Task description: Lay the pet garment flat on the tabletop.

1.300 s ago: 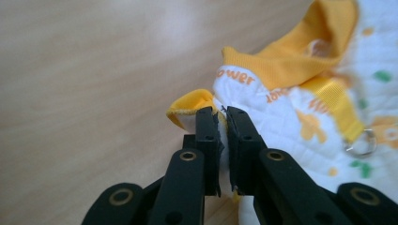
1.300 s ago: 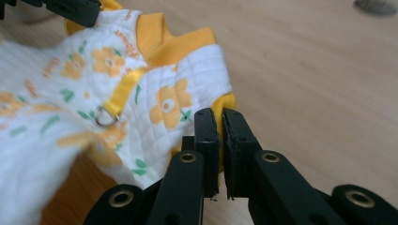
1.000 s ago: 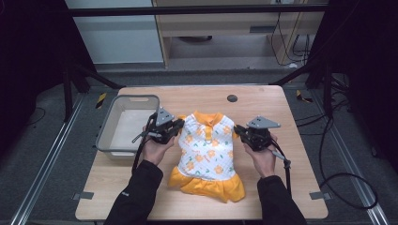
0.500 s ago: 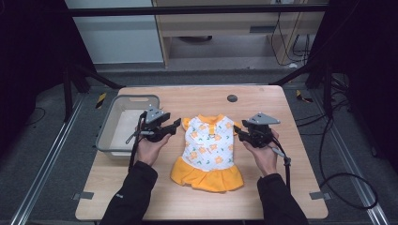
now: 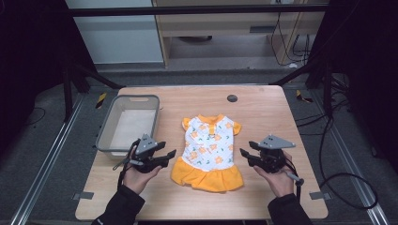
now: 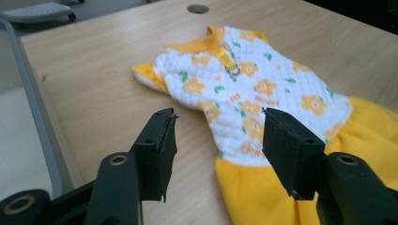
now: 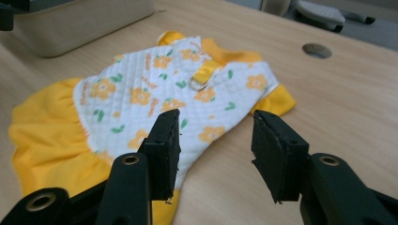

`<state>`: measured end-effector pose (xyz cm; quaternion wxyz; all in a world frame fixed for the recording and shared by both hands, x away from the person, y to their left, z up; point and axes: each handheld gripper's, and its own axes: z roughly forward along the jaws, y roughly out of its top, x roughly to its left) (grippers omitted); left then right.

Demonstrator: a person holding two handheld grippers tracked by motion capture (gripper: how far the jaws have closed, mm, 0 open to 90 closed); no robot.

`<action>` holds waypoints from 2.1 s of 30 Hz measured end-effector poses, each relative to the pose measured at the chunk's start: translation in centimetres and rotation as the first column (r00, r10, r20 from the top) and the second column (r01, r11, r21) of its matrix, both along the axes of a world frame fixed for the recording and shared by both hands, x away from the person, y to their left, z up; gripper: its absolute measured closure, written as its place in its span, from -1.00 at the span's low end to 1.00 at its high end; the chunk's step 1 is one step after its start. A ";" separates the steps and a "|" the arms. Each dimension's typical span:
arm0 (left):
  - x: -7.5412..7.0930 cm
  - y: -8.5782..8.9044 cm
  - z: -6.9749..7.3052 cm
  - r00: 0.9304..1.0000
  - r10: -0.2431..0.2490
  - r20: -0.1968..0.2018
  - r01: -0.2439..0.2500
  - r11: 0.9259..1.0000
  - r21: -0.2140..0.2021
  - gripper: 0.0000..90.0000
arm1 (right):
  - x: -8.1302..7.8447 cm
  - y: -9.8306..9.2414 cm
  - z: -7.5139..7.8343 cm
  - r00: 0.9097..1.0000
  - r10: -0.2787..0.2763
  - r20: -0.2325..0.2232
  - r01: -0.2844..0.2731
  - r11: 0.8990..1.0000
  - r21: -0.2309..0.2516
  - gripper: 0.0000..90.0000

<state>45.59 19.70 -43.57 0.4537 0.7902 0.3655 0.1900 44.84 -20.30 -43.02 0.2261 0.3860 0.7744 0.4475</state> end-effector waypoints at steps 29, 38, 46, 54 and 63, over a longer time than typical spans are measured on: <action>-1.7 -1.8 -6.3 0.985 -0.028 -0.172 0.053 0.988 0.147 0.87 | -3.2 2.2 -6.7 0.967 0.066 -0.247 -0.089 0.993 -0.082 0.87; -4.3 -1.9 -5.4 0.973 -0.073 -0.219 0.106 0.984 0.141 0.92 | -3.9 0.4 -5.2 0.972 0.046 -0.231 -0.064 0.995 -0.073 0.90; -5.2 -1.3 -4.8 0.987 -0.073 -0.145 0.086 0.992 0.088 0.39 | -4.1 -0.3 -5.2 0.977 0.052 -0.208 -0.067 0.996 -0.066 0.77; -2.8 -1.2 -2.0 0.998 -0.058 -0.041 0.058 0.998 -0.004 0.49 | -2.3 -0.8 -3.8 0.995 0.037 -0.093 -0.034 0.999 0.031 0.86; 2.2 -6.2 -2.8 0.996 -0.068 -0.055 0.070 0.997 0.043 0.89 | 2.1 1.1 -4.8 0.991 0.048 -0.121 -0.039 0.997 0.074 1.00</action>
